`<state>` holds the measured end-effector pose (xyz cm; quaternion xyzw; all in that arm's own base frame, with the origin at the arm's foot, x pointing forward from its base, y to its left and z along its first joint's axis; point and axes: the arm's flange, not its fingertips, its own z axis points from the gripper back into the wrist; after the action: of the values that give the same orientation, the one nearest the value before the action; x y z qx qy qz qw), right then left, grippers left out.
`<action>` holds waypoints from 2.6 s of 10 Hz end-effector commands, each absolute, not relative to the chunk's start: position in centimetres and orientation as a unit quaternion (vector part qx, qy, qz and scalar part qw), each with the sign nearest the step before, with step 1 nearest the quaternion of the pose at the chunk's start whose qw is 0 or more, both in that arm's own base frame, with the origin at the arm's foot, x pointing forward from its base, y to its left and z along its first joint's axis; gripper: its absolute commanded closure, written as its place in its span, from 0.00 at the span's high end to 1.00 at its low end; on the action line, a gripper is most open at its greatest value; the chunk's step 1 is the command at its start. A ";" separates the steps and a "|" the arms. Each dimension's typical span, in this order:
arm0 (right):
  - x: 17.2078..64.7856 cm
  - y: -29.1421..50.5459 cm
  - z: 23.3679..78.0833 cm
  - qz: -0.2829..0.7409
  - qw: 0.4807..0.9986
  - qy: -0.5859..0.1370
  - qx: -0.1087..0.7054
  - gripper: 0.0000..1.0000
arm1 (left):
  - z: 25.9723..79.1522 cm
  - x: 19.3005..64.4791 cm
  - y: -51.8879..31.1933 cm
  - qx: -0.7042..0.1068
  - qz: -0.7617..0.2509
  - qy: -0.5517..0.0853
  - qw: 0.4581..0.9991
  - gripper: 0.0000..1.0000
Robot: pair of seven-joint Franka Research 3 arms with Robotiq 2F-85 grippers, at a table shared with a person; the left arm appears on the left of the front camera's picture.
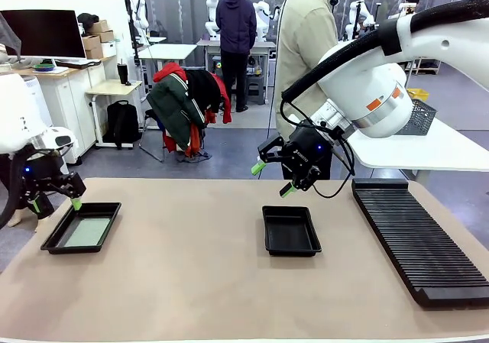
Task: Inspect and transfer BCBs to ESD trays.
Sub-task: Pick up the ESD tray and place it on the left side of the table, then pick up the Blank PCB from the PCB Rack and place it in the right ESD tray.
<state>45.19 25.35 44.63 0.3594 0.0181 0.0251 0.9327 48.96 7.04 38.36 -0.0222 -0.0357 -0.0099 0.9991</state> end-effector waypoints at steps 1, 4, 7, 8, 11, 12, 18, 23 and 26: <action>45.3 25.5 44.6 0.021 0.934 0.018 0.355 1.00 | 40.9 48.1 6.7 -0.012 -0.018 -0.015 1.000 1.00; 45.3 25.5 44.6 0.021 0.934 0.018 0.355 1.00 | 44.4 47.0 5.7 0.005 -0.019 -0.016 1.000 1.00; 45.3 25.5 44.6 0.021 0.934 0.018 0.355 1.00 | 47.1 46.7 4.4 0.027 -0.015 -0.012 0.999 1.00; 45.3 25.5 44.6 0.021 0.934 0.018 0.355 1.00 | 47.5 46.9 4.2 0.029 -0.013 -0.011 0.999 1.00; 45.3 25.5 44.6 0.021 0.934 0.018 0.355 1.00 | 47.3 46.7 4.5 0.015 -0.021 -0.021 0.999 1.00; 45.3 25.5 44.6 0.021 0.934 0.018 0.355 1.00 | 47.3 46.7 4.5 0.015 -0.021 -0.021 0.999 1.00; 45.3 25.5 44.6 0.021 0.934 0.018 0.355 1.00 | 47.3 46.7 4.5 0.015 -0.021 -0.021 0.999 1.00; 45.3 25.5 44.6 0.021 0.934 0.018 0.355 1.00 | 47.3 46.7 4.5 0.015 -0.021 -0.021 0.999 1.00; 45.3 25.5 44.6 0.021 0.934 0.018 0.355 1.00 | 47.3 46.7 4.5 0.015 -0.021 -0.021 0.999 1.00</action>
<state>45.19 25.35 44.62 0.3594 0.0182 0.0251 0.9327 46.79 4.48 47.69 0.0151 -0.0190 -0.0192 0.9995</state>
